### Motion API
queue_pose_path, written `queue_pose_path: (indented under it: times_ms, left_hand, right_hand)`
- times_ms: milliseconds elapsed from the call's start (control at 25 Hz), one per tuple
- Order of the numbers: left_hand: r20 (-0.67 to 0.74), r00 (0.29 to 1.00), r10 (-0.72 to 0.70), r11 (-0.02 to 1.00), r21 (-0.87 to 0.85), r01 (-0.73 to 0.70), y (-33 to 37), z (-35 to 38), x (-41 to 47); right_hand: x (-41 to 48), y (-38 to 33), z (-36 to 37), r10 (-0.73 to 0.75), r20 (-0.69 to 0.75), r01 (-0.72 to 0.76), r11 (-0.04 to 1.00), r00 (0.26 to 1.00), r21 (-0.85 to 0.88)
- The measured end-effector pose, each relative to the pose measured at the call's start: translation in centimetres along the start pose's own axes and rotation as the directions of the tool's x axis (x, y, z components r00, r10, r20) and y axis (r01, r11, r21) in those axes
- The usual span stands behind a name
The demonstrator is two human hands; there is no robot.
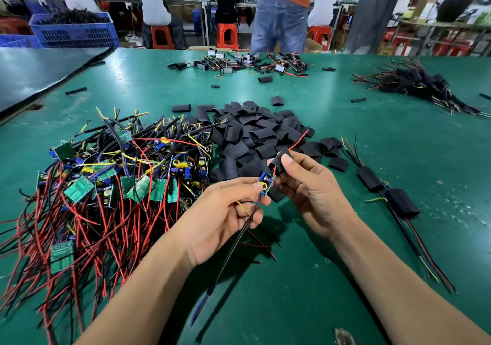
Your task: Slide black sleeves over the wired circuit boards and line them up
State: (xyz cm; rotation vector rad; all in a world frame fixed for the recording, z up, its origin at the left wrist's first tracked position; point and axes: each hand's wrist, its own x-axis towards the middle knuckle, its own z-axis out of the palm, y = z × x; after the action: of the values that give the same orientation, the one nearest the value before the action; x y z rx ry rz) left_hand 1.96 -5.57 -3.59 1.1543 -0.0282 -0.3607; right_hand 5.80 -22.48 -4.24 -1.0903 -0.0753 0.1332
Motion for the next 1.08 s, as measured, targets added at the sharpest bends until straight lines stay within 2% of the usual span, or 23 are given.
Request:
queue_pose_path:
  times_ms: [280,600,840,1080]
  left_hand:
    - [0.002,1.0,-0.012,1.0,-0.001,0.012,0.7,0.4,-0.4]
    - [-0.026,0.996,-0.085,0.995,-0.054,0.083,0.9,-0.1,-0.5]
    - [-0.043,0.998,-0.042,0.999,-0.022,0.041,0.7,-0.4,-0.1]
    - [0.002,1.0,-0.031,0.994,-0.104,0.031,0.7,-0.6,-0.3]
  right_hand:
    - [-0.3,-0.1,-0.1,0.021,0.084,-0.018,0.999,0.996,-0.037]
    - [-0.2,-0.4,-0.7,-0.038,0.164,0.064,0.986,0.986,-0.153]
    - [-0.4,-0.1,-0.7,-0.039,0.197,0.083,0.972,0.98,-0.221]
    - [-0.5,0.1,-0.4,-0.019,0.214,0.049,0.99,0.977,-0.135]
